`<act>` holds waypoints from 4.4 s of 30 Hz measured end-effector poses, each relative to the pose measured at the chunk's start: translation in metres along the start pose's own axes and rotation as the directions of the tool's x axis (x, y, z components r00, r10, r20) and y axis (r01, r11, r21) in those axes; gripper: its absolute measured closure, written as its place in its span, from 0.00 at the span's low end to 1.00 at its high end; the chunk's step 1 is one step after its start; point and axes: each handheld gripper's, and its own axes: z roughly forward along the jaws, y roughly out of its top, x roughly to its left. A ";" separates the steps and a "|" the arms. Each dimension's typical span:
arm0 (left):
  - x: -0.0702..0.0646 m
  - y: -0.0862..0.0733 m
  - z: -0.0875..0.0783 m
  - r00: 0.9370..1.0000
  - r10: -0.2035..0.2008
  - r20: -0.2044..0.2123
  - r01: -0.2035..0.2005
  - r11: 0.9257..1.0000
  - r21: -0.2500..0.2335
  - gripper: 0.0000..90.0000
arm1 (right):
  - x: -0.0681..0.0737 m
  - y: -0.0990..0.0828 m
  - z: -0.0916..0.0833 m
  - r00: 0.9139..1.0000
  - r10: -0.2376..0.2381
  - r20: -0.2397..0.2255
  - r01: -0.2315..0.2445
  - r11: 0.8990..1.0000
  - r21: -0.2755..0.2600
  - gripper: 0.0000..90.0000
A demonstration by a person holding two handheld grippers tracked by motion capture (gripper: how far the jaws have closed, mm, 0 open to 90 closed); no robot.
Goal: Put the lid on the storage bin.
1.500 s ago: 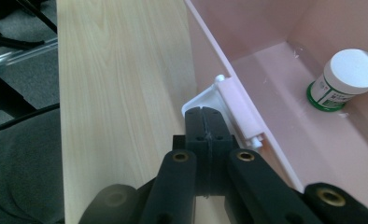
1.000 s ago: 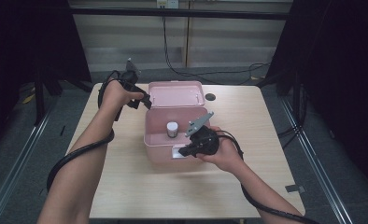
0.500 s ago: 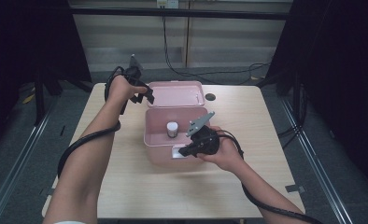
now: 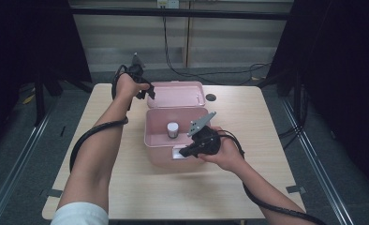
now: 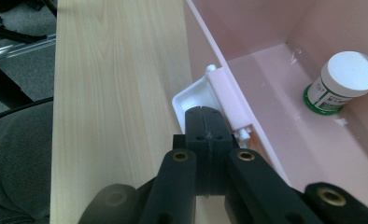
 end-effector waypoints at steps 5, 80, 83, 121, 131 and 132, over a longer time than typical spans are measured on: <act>0.004 0.007 0.011 1.000 -0.005 -0.027 0.005 1.000 -0.026 0.49 | -0.002 0.000 0.000 1.000 0.002 -0.009 -0.002 1.000 -0.009 1.00; -0.009 0.022 -0.009 0.982 -0.184 -0.050 0.174 0.972 -0.159 0.96 | -0.001 -0.002 0.002 0.998 0.048 -0.037 -0.048 0.999 -0.011 1.00; -0.011 0.022 -0.015 0.983 -0.173 -0.054 0.162 0.973 -0.165 0.97 | -0.001 -0.002 0.002 0.998 0.051 -0.035 -0.051 0.999 -0.010 1.00; -0.020 0.025 -0.060 0.992 -0.107 -0.068 0.103 0.992 -0.068 0.98 | -0.006 0.001 0.002 0.996 0.084 -0.036 -0.084 0.996 -0.006 1.00; -0.022 0.023 -0.069 0.993 -0.097 -0.074 0.094 0.995 -0.046 0.98 | -0.007 0.003 0.002 0.995 0.097 -0.034 -0.097 0.995 0.008 1.00; -0.022 0.023 -0.070 0.993 -0.093 -0.073 0.091 0.995 -0.040 0.98 | -0.007 0.003 0.002 0.995 0.096 -0.033 -0.095 0.995 0.009 1.00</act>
